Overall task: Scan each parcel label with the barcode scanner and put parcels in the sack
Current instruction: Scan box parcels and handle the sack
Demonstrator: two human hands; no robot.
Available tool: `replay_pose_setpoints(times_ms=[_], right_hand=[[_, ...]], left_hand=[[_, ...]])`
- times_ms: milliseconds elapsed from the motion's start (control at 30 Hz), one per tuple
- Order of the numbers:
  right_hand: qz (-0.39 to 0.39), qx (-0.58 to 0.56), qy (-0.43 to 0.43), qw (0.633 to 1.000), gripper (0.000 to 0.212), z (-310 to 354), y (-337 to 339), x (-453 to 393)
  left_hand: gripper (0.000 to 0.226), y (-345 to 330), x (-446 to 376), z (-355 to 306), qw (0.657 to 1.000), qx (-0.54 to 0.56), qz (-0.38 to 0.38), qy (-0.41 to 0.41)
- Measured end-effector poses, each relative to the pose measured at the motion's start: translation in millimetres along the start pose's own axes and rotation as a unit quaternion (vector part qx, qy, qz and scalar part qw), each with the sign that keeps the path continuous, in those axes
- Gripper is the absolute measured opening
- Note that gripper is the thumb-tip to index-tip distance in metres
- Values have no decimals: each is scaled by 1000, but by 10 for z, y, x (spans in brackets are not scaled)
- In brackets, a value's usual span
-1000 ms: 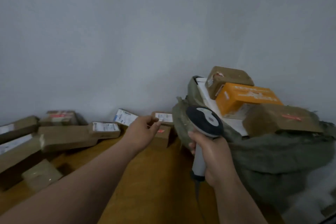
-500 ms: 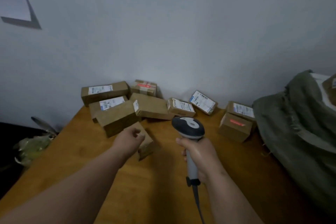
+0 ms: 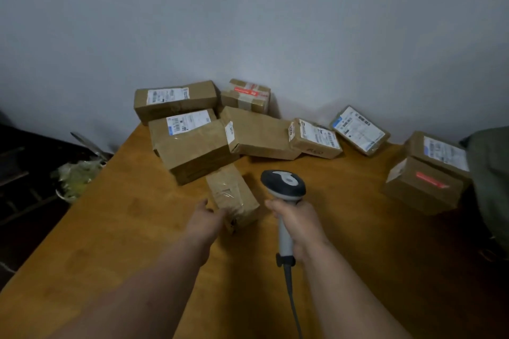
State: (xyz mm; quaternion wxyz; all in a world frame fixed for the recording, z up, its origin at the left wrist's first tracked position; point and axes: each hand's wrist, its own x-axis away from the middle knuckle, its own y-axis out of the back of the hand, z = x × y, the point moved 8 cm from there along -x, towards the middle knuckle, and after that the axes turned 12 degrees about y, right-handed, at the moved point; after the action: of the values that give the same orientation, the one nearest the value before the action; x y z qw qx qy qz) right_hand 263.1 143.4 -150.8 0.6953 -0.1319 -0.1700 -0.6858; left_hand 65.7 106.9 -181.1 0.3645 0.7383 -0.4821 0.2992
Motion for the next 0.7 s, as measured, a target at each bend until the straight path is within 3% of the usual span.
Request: replay_pose_setpoints(times_ms=[133, 300, 533, 700], right_hand=[[-1, -15, -22, 1000, 37, -151, -261, -151], [-21, -20, -21, 999, 24, -238, -446, -150], [26, -20, 4, 999, 15, -211, -727, 109], [-50, -88, 45, 994, 8, 58, -596, 341]], left_hand=[[76, -102, -186, 13, 998, 42, 38, 16], [59, -109, -297, -28, 994, 72, 83, 18], [83, 91, -278, -82, 989, 42, 139, 15], [56, 244, -181, -92, 973, 112, 200, 24]])
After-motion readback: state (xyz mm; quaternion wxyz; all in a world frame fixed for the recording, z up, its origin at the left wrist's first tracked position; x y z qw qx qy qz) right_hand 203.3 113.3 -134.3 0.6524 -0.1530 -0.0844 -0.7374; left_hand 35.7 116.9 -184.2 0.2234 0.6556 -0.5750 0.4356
